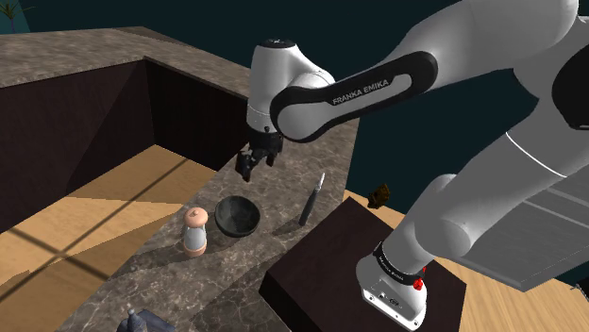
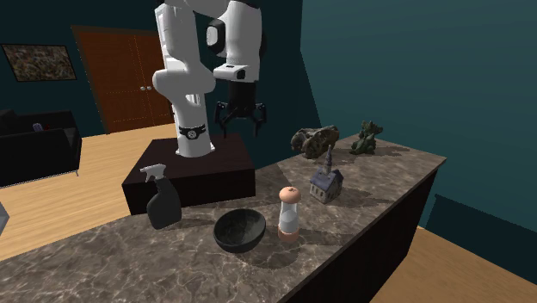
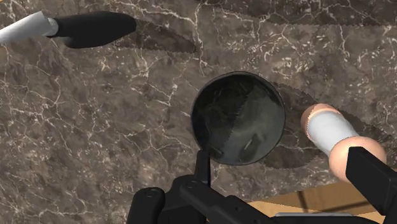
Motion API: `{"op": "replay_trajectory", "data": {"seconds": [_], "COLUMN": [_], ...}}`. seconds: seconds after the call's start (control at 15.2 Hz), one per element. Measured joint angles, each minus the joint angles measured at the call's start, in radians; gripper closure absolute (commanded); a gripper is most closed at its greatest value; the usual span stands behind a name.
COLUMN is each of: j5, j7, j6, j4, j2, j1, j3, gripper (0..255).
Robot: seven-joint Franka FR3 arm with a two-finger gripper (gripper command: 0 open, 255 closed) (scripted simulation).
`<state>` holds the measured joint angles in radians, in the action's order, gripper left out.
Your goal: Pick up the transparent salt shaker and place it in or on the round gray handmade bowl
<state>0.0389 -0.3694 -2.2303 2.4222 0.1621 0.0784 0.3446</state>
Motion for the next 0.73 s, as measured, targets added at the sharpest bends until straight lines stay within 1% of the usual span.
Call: {"op": "replay_trajectory", "data": {"seconds": [0.2, 0.4, 0.59, 0.73], "j5": [0.050, 0.116, 0.187, 0.232], "j7": [-0.066, -0.151, -0.218, -0.266], "j6": [-0.064, -0.114, -0.147, -0.167], "j4": [-0.045, -0.109, -0.186, -0.236], "j2": [-0.111, -0.231, -0.348, -0.425], "j1": [0.004, 0.022, 0.044, 0.070], "j3": [0.025, 0.045, 0.042, 0.036], "gripper": [0, 0, 0, 0]}}
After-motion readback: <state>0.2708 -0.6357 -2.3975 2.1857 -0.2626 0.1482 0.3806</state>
